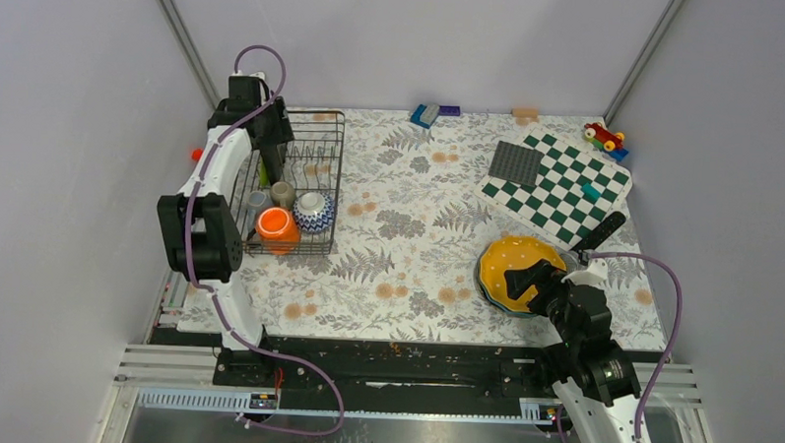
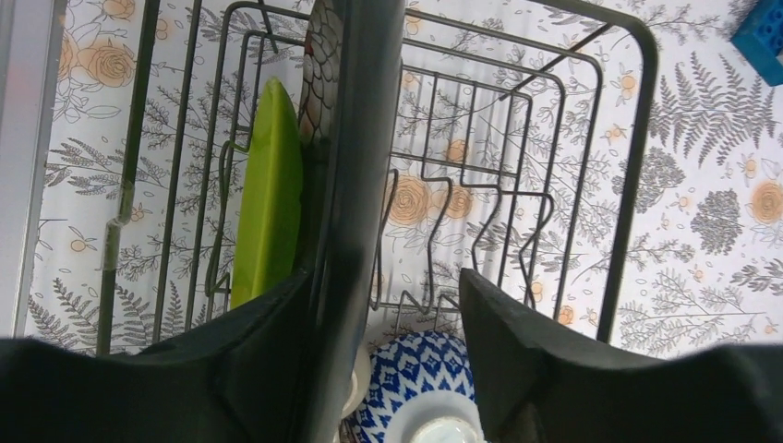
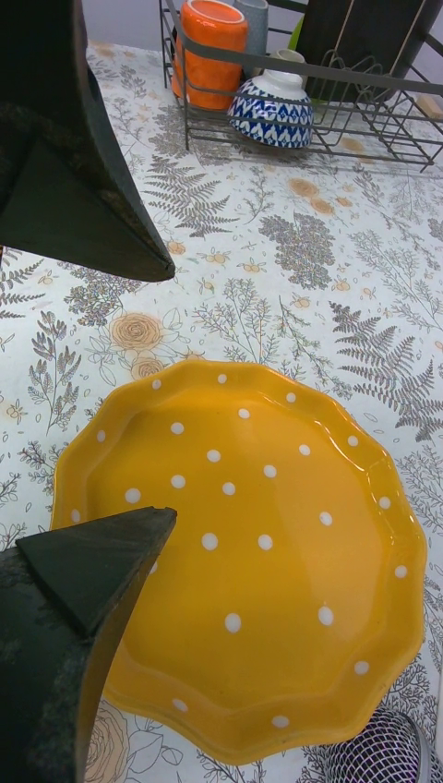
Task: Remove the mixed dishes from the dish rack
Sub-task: Pick up the plate from the dish rack.
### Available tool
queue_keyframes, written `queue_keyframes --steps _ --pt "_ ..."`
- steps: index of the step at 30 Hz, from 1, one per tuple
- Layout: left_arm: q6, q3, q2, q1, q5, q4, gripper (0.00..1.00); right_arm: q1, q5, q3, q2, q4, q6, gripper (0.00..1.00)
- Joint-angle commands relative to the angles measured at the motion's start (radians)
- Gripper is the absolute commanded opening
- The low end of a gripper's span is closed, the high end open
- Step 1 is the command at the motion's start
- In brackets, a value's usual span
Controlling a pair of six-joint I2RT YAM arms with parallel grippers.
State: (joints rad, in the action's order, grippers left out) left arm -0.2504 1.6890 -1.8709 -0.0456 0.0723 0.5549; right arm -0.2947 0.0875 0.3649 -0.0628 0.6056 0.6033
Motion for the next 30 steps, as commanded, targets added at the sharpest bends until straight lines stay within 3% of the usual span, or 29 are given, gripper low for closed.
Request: queue_keyframes --steps 1,15,21,28,30 --pt "0.001 0.056 -0.015 0.007 0.021 -0.004 0.54 -0.001 0.004 0.001 0.003 -0.042 -0.008 1.0" --pt "0.023 0.081 -0.045 0.009 -0.026 0.022 0.24 0.0 0.012 -0.001 -0.007 -0.042 -0.005 1.0" --pt "0.037 0.095 -0.01 0.018 -0.054 0.027 0.0 0.0 0.012 0.0 -0.009 -0.041 -0.005 1.0" --pt "0.112 0.129 0.048 0.031 -0.162 0.049 0.0 0.0 0.014 0.0 -0.014 -0.038 -0.004 1.0" --pt "0.129 0.131 0.054 0.032 -0.165 0.054 0.08 0.0 0.012 0.003 -0.015 -0.038 -0.005 1.0"
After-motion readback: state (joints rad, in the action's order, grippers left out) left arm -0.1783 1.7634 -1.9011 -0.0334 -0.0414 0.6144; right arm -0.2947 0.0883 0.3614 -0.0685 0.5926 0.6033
